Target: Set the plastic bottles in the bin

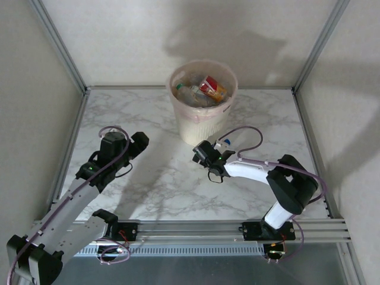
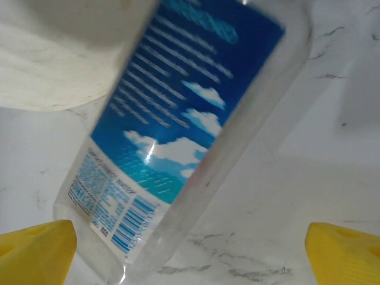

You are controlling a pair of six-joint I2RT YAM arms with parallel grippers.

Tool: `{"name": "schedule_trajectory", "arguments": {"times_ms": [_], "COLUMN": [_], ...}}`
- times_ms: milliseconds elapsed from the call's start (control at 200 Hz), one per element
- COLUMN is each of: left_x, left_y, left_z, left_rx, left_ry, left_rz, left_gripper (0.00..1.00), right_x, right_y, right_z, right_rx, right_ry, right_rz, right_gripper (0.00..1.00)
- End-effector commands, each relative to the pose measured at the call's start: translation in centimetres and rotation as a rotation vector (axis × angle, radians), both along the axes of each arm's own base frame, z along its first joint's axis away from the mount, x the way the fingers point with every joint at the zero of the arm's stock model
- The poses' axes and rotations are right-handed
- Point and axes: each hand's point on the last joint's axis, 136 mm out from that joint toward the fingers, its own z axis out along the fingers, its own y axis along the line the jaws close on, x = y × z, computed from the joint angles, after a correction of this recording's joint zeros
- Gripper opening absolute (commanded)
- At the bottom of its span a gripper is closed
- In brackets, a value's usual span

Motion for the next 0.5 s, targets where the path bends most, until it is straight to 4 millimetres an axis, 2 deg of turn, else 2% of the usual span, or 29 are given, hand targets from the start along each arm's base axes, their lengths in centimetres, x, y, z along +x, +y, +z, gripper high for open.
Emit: {"name": "schedule_trajectory", "arguments": {"times_ms": [0,130,381,441,496], "left_x": [-0.5,-0.5,-0.3,-0.4,-0.4], "left_y": [0.5,0.6,0.5,0.5,0.6], "left_z": [-0.3,-0.4,-0.5,-0.4,-0.4], "left_rx": [0.014,0.008,-0.006,-0.005,-0.004], "left_ry": [0.007,0.006,0.008,0.005,0.005], "left_rz": [-0.004,-0.001,-0.005,-0.007,-0.006], "left_gripper": [0.84,0.84,0.84,0.84,0.84], "right_x": [0.0,-1.0,-2.5,-2.2,-1.7], "right_y": [-1.4,-3.4,-8.8,-8.4,-6.6], "right_z": [0.2,0.5,2.1,3.2,4.4], "right_rx": [-0.065,-0.088,-0.07,-0.04,0.008], "right_ry": [0.002,0.012,0.003,-0.037,-0.089], "right_rz": [-0.064,-0.094,-0.159,-0.096,0.035], "right_gripper": [0.99,0.99,0.99,0.99,0.99]}}
